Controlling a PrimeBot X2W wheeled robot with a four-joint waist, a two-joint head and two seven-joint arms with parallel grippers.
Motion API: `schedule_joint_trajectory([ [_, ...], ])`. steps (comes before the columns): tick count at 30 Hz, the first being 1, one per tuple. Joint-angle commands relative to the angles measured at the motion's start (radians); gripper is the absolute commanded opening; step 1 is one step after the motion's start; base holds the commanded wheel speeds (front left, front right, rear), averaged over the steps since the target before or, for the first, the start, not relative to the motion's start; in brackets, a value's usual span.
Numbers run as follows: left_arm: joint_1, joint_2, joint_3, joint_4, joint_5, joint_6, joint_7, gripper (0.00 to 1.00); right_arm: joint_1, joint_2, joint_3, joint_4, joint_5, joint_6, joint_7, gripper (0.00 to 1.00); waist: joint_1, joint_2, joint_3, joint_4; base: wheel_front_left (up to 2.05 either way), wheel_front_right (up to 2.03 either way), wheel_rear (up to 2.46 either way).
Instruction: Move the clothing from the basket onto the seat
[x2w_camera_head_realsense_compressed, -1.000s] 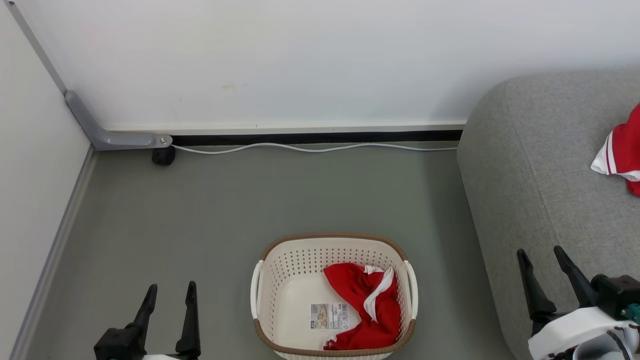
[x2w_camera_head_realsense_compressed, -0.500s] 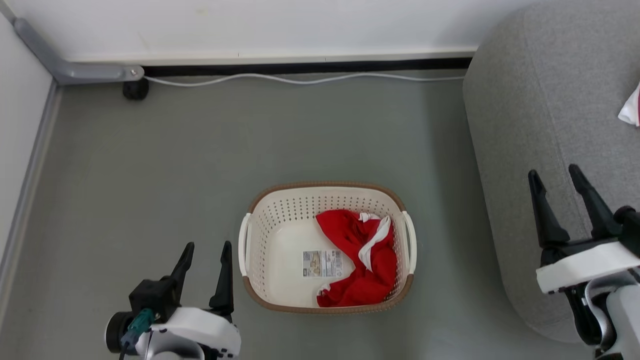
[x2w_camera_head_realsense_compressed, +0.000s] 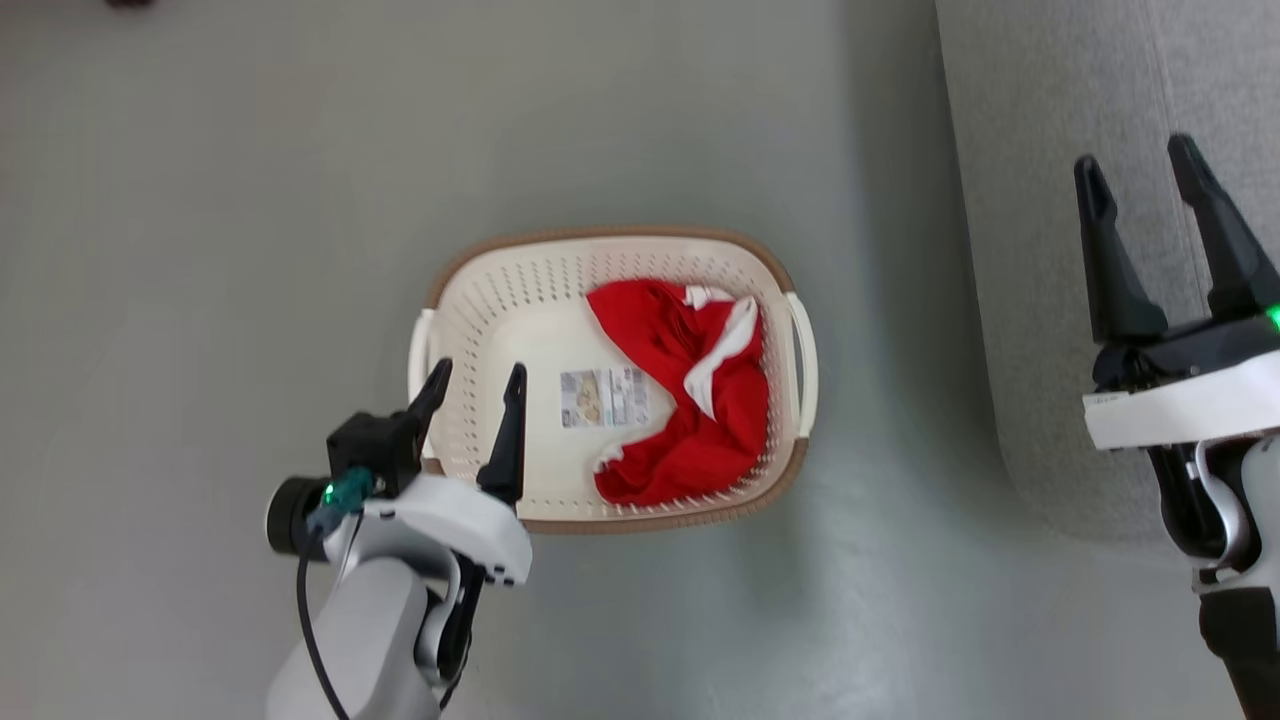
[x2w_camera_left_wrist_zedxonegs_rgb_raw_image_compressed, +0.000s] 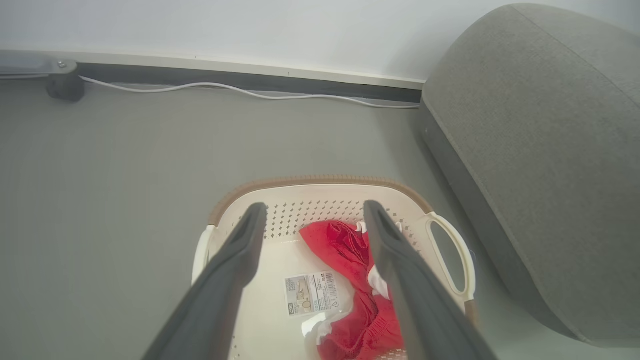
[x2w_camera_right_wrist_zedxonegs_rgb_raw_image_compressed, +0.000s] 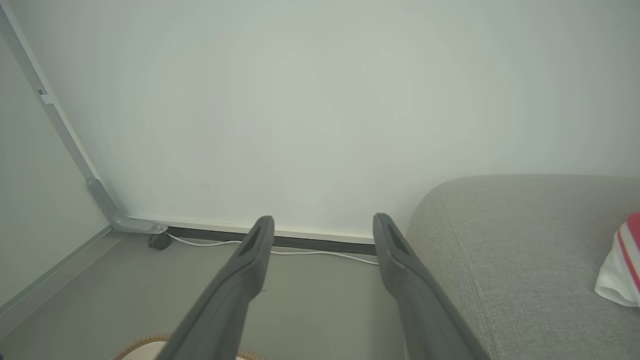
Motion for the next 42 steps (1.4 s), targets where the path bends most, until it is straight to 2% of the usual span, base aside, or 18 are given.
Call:
schedule_joint_trajectory([
  [1,-0.051,0.008,0.012,0.007,-0.02,-0.001,-0.006,1.0,-0.016,-0.012,0.022,-0.042,0.01,0.004,-0.006,1.0,0.0,0.0,0.074,-0.046,0.0,0.0,0.0],
  [6,-0.161,0.008,-0.034,0.099,-0.049,-0.023,-0.006,1.0,-0.059,-0.001,0.043,-0.08,0.017,0.004,-0.006,1.0,0.0,0.0,0.144,-0.086,0.0,0.0,0.0],
  [20,-0.45,0.008,-0.207,0.447,-0.172,-0.14,0.01,1.0,-0.159,0.039,0.095,-0.149,0.035,0.004,-0.006,1.0,0.0,0.0,0.284,-0.19,0.0,0.0,0.0],
  [27,-0.532,0.008,-0.275,0.551,-0.225,-0.165,0.059,1.0,-0.189,0.06,0.11,-0.174,0.045,0.004,-0.006,1.0,0.0,0.0,0.325,-0.233,0.0,0.0,0.0],
  [34,-0.581,0.008,-0.332,0.617,-0.283,-0.172,0.114,1.0,-0.202,0.077,0.129,-0.198,0.052,0.004,-0.006,1.0,0.0,0.0,0.368,-0.277,0.0,0.0,0.0],
  [42,-0.616,0.008,-0.388,0.624,-0.341,-0.173,0.137,1.0,-0.208,0.095,0.138,-0.208,0.053,0.004,-0.006,1.0,0.0,0.0,0.409,-0.304,0.0,0.0,0.0],
])
